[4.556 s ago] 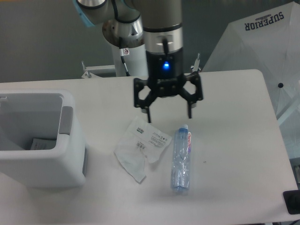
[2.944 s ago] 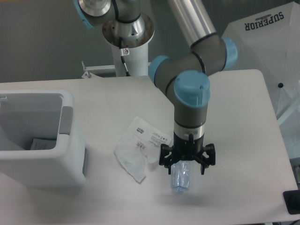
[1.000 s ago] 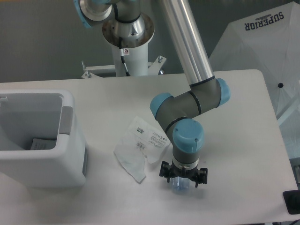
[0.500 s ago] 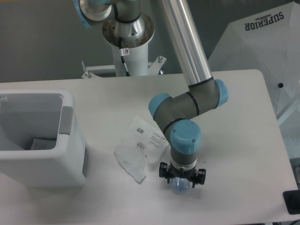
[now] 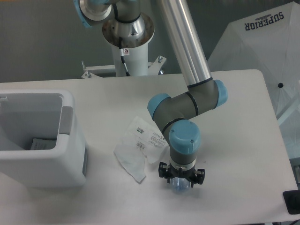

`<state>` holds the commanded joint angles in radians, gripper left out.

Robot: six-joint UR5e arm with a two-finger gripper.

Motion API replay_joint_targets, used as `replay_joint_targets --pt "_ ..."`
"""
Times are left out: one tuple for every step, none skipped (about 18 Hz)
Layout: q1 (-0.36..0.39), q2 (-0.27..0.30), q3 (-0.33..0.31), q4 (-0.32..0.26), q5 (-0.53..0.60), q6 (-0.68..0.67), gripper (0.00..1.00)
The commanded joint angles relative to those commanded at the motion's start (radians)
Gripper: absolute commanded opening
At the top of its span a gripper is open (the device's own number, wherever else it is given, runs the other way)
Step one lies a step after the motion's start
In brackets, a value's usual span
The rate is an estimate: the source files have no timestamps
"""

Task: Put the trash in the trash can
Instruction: 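Close the gripper on the bottle's end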

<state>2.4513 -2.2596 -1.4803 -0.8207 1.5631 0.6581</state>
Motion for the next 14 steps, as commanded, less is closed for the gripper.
replay_joint_targets --pt "0.0 0.0 0.0 0.0 0.009 -0.002 0.82" --pt "0.0 -0.002 0.0 0.0 0.023 -0.002 0.81" --pt "-0.002 -0.002 0.0 -0.002 0.032 -0.002 0.78" --pt "0.0 -0.002 0.0 -0.002 0.032 -0.002 0.78" --pt "0.0 0.0 0.0 -0.002 0.032 -0.002 0.77" --pt "0.0 0.002 0.0 -0.002 0.031 -0.002 0.77" --pt "0.0 0.002 0.0 -0.002 0.031 -0.002 0.76" --pt "0.0 0.002 0.0 -0.002 0.031 -0.002 0.74" --pt "-0.002 0.002 0.0 -0.002 0.031 -0.002 0.73" --pt "-0.002 0.003 0.0 -0.002 0.031 -0.003 0.71" --pt "0.0 0.003 0.0 -0.002 0.031 -0.003 0.7" --pt "0.0 0.002 0.0 -0.002 0.031 -0.003 0.69" --pt "-0.002 0.002 0.0 -0.002 0.031 -0.002 0.67" --pt "-0.002 0.002 0.0 -0.002 0.031 -0.002 0.67"
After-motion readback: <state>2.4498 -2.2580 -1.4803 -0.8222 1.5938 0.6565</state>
